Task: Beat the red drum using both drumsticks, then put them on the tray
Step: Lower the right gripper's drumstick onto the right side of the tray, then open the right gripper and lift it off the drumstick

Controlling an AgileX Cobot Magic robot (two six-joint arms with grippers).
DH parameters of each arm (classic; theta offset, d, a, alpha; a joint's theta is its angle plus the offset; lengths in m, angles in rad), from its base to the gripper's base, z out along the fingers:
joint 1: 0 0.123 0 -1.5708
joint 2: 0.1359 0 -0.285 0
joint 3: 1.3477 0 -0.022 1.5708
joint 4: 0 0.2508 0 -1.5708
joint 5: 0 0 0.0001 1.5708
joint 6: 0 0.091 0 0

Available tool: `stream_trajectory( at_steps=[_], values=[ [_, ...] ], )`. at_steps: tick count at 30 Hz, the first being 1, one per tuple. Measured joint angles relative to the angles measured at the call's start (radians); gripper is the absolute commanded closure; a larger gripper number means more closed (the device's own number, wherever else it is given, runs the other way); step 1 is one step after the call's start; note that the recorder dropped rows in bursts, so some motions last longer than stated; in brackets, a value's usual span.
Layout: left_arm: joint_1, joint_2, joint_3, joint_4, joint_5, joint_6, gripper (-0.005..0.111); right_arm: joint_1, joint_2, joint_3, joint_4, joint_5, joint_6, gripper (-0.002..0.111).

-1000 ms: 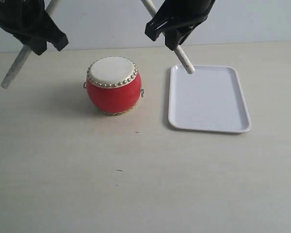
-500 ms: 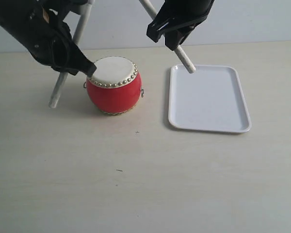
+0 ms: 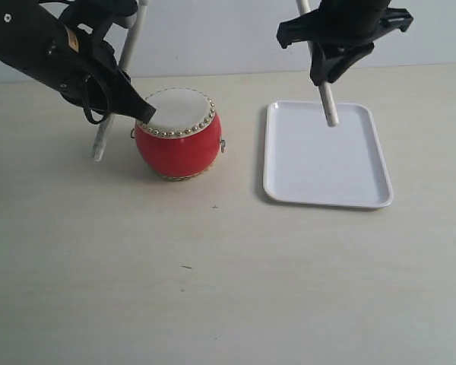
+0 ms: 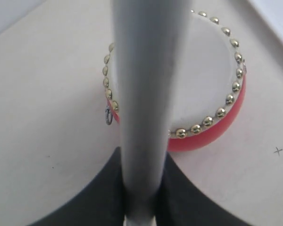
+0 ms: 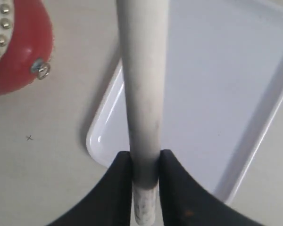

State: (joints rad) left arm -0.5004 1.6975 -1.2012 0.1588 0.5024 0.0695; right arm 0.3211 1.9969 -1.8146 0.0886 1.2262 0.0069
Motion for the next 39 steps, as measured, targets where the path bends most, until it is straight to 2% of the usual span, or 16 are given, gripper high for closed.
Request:
stream_trajectory(
  at_steps=[12, 28, 39],
  values=[
    [0.002, -0.017, 0.0, -0.01, 0.022, 0.0, 0.107, -0.086, 0.22, 0.0, -0.011, 0.0, 0.169, 0.108],
    [0.002, -0.017, 0.0, -0.021, 0.022, 0.0, 0.107, -0.197, 0.35, 0.0, -0.012, 0.0, 0.143, 0.108],
    [0.002, -0.017, 0.0, -0.028, 0.019, 0.0, 0.107, -0.204, 0.351, 0.0, -0.014, 0.0, 0.135, 0.108]
  ],
)
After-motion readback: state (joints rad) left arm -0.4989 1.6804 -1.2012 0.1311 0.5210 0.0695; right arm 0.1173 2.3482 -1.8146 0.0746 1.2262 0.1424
